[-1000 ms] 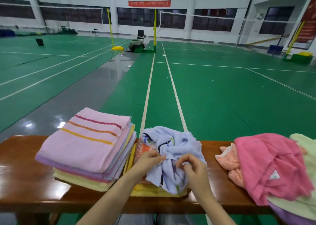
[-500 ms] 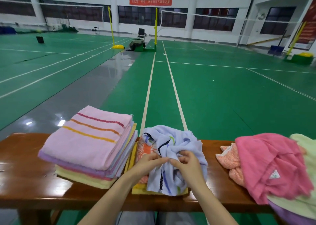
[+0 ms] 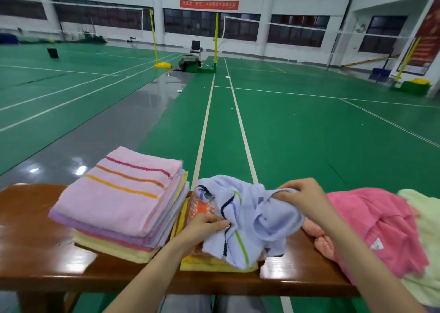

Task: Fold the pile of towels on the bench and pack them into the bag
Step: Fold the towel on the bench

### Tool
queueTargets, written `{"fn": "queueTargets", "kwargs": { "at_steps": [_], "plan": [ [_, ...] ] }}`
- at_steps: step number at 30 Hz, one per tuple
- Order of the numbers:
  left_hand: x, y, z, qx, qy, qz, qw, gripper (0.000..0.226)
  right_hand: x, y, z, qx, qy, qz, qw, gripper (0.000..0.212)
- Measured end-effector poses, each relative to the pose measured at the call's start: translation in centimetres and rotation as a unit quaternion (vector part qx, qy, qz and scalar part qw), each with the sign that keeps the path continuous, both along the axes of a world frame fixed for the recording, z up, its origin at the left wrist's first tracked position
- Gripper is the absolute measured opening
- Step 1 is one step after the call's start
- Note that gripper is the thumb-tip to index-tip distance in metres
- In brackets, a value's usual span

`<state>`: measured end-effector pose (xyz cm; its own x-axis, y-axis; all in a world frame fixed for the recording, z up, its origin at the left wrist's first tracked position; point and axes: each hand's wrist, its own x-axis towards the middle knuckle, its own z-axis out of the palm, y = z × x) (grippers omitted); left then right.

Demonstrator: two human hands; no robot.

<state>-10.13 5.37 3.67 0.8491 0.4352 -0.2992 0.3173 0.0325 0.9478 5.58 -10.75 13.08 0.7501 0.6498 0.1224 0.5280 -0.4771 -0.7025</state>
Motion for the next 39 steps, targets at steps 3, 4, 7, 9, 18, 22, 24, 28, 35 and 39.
{"fn": "queueTargets", "kwargs": {
  "at_steps": [3, 4, 7, 9, 18, 22, 24, 28, 35, 39],
  "plan": [
    [-0.5, 0.2, 1.2, -0.053, -0.047, -0.013, 0.997, 0.015, 0.3, -0.4, 1.6, 0.034, 0.031, -0.026, 0.999, 0.010],
    [-0.5, 0.4, 1.9, -0.066, -0.070, 0.005, 0.995, 0.023, 0.2, -0.3, 2.0, 0.042, 0.044, -0.035, 0.998, 0.011],
    [-0.5, 1.6, 3.3, -0.087, -0.121, 0.042, 0.988, 0.034, -0.4, 0.7, 2.0, 0.063, 0.049, -0.074, 0.994, 0.022],
    [-0.3, 1.9, 4.2, -0.093, -0.118, 0.040, 0.988, 0.031, -1.3, 2.0, 1.5, 0.085, 0.020, -0.086, 0.992, 0.040],
    [-0.3, 0.6, 5.4, -0.048, -0.186, 0.039, 0.981, 0.019, -6.4, 7.3, -1.0, 0.130, 0.202, 0.175, 0.955, 0.028],
    [-0.8, 2.1, 5.1, -0.057, -0.146, 0.125, 0.980, 0.014, -4.9, 6.6, -1.9, 0.222, 0.301, 0.144, 0.916, 0.023],
    [-0.7, 2.8, 5.1, -0.066, -0.119, 0.163, 0.977, 0.024, -3.6, 5.4, -3.2, 0.202, 0.177, 0.097, 0.958, 0.009],
    [0.1, 3.2, 5.9, -0.107, -0.119, 0.198, 0.967, 0.025, -3.2, 2.4, -6.9, 0.052, -0.013, 0.111, 0.992, 0.029],
    [1.7, 3.0, 9.3, -0.077, -0.171, 0.171, 0.967, 0.027, -2.4, 2.8, -8.1, 0.038, -0.097, 0.032, 0.994, 0.010],
    [1.5, 4.8, 11.4, -0.008, -0.155, 0.189, 0.970, 0.031, 0.0, 3.1, -5.1, 0.199, 0.068, 0.037, 0.977, 0.025]
  ]
}}
